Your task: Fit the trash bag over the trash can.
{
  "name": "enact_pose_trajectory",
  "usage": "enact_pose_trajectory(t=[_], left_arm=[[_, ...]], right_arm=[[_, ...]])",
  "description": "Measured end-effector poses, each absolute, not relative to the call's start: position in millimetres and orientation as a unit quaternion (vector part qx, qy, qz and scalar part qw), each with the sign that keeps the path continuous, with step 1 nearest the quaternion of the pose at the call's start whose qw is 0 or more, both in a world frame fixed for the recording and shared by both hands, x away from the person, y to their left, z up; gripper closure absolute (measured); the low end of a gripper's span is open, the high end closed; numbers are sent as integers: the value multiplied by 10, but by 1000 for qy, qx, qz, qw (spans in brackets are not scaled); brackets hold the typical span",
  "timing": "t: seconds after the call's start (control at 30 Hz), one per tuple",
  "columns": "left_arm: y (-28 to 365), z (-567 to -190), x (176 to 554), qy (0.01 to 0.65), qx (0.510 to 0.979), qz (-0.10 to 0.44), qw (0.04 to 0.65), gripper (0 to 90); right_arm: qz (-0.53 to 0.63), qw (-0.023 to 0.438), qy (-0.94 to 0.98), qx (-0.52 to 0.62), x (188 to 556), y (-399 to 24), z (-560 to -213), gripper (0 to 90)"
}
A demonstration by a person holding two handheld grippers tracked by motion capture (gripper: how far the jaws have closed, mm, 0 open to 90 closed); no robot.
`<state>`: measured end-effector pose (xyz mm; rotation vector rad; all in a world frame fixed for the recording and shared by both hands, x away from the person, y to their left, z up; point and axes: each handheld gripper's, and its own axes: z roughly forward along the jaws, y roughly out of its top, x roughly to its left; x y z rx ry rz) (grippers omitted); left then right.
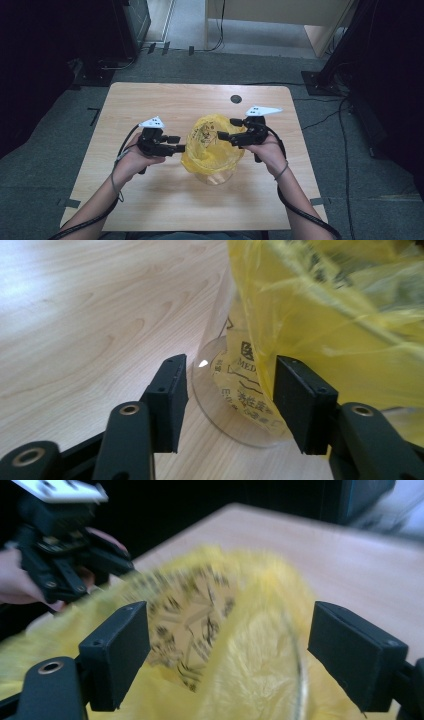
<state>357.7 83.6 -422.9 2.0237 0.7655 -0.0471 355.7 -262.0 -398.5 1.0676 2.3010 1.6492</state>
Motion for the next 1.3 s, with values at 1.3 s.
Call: enact_pose_trajectory(t=[1.3], left_arm=[[833, -4189, 3964, 255, 839, 57, 477, 380]], right_arm=[[561, 141, 725, 375, 3346, -3348, -3944, 298]])
